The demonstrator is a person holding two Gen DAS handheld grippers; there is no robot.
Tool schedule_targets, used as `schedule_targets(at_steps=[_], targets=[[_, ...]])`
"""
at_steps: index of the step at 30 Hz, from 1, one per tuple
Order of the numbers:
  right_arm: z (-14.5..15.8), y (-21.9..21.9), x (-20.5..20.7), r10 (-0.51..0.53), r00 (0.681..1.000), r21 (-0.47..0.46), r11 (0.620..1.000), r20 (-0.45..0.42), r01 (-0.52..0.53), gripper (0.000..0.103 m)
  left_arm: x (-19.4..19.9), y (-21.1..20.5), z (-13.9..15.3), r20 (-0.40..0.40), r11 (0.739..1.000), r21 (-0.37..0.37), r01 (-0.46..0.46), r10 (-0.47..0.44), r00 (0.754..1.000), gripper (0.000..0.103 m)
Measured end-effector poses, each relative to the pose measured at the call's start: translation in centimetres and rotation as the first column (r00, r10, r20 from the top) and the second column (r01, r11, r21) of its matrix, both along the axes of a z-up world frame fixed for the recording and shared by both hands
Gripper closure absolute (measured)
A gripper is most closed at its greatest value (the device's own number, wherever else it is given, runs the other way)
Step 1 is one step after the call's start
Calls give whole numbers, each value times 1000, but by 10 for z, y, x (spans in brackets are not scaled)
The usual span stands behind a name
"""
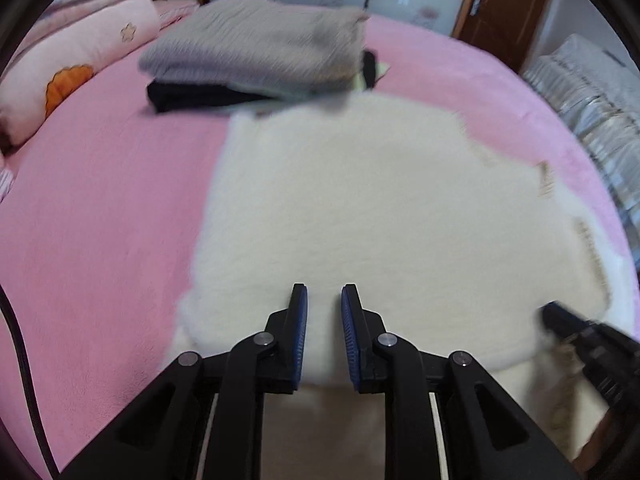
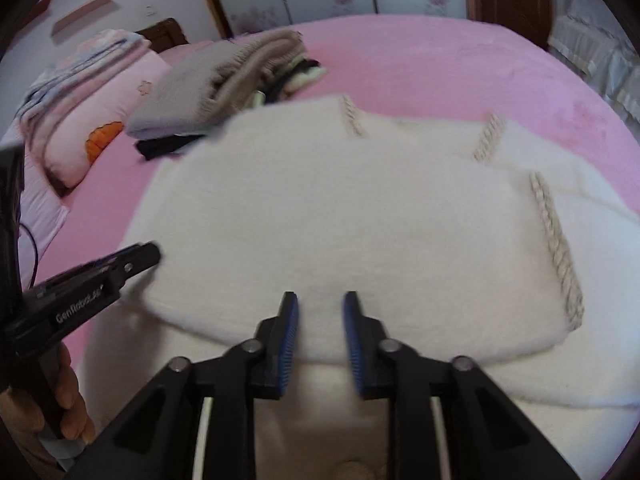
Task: Fold large clothes
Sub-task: 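Move both open grippers over the cardigan toward its hem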
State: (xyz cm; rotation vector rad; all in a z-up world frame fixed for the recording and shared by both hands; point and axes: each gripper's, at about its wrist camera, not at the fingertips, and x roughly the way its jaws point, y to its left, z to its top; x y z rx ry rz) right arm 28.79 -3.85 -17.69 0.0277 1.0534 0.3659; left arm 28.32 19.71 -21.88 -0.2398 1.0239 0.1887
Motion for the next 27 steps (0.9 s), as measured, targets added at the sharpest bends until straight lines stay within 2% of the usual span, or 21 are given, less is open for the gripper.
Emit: schedule_targets(at_steps=[2, 4, 5, 7, 8, 13, 15, 17, 18, 20, 21, 22, 23, 24, 26, 27], targets=[[5, -27, -1, -65, 997, -44, 997, 39, 67, 103, -8, 8, -1, 20, 1000, -2, 16, -16, 1000, 93], [6, -58, -4, -173, 980, -187, 964, 102, 190, 103, -11, 15, -1, 18, 998, 52, 20, -21, 1000, 94], [3, -77, -3, -206, 974, -187, 957, 96, 221, 103, -14, 19, -1, 18, 999, 49, 24, -25, 1000, 94], [-3, -115, -2, -219, 976, -52, 974, 17, 220, 103, -16, 22, -2, 21, 999, 25, 42, -43, 999, 94], [-2, -122, -4, -215, 976, -41, 976, 12, 216, 103, -15, 22, -4, 20, 998, 30, 49, -49, 999, 94], [-3, -114, -15, -207, 978, -96, 973, 32, 210, 103, -6, 19, -6, 9, 997, 67, 50, -50, 999, 94], [-9, -117, -16, -228, 974, -113, 968, -1, 226, 103, -7, 17, -4, 1, 996, 75, 51, -51, 999, 94], [-10, -121, -14, -235, 972, -67, 970, -19, 234, 103, -8, 13, -1, -11, 995, 75, 68, -67, 998, 93], [-8, -125, -14, -242, 970, -43, 970, -37, 240, 103, -7, 12, 1, -23, 994, 69, 79, -78, 997, 90], [-1, -130, -15, -253, 966, -24, 967, -54, 252, 99, -5, 11, 6, -49, 994, 43, 102, -100, 994, 76], [5, -132, -18, -257, 965, -31, 966, -49, 256, 99, -5, 9, 10, -60, 992, 14, 122, -121, 991, 54], [11, -133, -21, -256, 966, -32, 966, -38, 255, 98, -6, 6, 15, -61, 991, -2, 134, -134, 989, 28], [16, -134, -26, -251, 968, -26, 968, -28, 250, 94, -11, 3, 22, -48, 991, 8, 131, -131, 990, 18], [20, -136, -30, -249, 968, -19, 968, -20, 249, 90, -16, -1, 28, -30, 992, 37, 121, -120, 992, 11], [24, -138, -38, -258, 966, -17, 966, -14, 258, 69, -28, -14, 38, 17, 987, 75, 145, -147, 989, 11], [25, -138, -41, -259, 966, -17, 966, -17, 259, 67, -33, -21, 41, 24, 983, 86, 163, -165, 986, 11]])
